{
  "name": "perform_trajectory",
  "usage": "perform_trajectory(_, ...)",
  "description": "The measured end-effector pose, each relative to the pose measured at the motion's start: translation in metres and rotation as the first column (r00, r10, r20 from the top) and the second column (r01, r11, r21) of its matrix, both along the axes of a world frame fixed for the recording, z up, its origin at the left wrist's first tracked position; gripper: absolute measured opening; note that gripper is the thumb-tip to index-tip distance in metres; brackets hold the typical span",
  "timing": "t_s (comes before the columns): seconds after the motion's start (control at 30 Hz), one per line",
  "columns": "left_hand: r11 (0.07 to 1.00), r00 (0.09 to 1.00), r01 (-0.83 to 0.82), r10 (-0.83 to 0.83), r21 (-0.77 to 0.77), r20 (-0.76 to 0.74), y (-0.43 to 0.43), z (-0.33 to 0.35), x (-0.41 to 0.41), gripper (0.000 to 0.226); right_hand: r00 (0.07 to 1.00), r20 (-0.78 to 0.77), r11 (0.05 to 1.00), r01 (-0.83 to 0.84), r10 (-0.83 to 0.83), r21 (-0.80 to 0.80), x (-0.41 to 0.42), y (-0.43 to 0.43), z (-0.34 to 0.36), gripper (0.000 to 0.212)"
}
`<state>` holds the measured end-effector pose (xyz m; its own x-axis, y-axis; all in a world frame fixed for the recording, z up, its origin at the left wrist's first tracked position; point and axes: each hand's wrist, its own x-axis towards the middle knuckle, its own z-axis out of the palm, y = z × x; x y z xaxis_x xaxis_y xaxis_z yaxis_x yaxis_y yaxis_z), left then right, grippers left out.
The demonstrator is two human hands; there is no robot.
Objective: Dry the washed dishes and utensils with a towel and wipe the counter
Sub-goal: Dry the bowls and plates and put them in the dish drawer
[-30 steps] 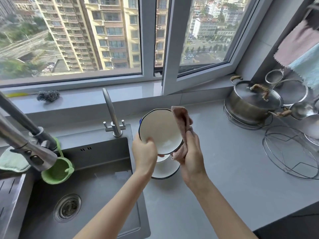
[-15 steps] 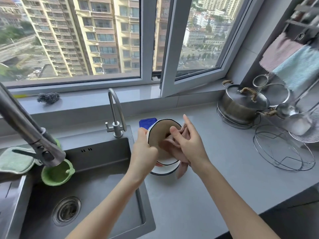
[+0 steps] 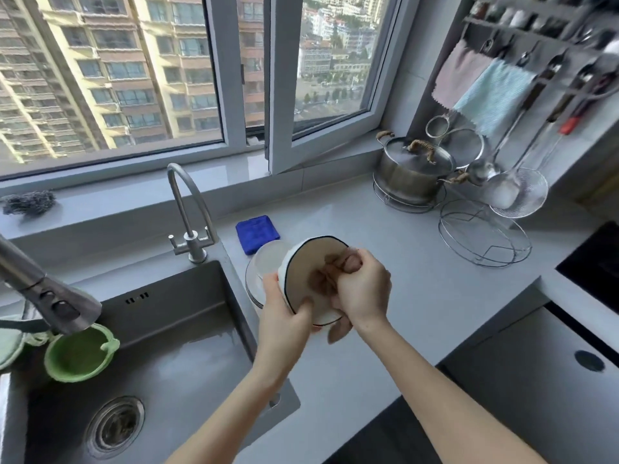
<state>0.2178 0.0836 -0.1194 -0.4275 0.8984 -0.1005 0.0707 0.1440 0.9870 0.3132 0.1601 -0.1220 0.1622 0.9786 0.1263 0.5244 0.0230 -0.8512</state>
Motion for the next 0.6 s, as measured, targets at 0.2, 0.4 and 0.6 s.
perform_trajectory(0.2,0.847,0.507,0.378,-0.527,-0.373,-0.682,0.027,0.026,0.007,0.012,0.707,0.688,0.710,-0.568,0.163,0.416,0.062,0.004,0.016,0.019)
perform_trajectory(0.4,0.969,0.828,0.219,-0.246,-0.113,-0.504,0.032,0.039,0.105,0.015,0.988,0.069,0.927,0.102,-0.136,0.362,0.136,-0.003,0.031,0.009)
perform_trajectory(0.6,0.995,0.999,0.020,-0.023,-0.098,-0.022,0.009,0.026,0.258,0.016,0.666,-0.482,0.817,0.521,-0.569,-0.246,0.229,-0.029,-0.003,0.014)
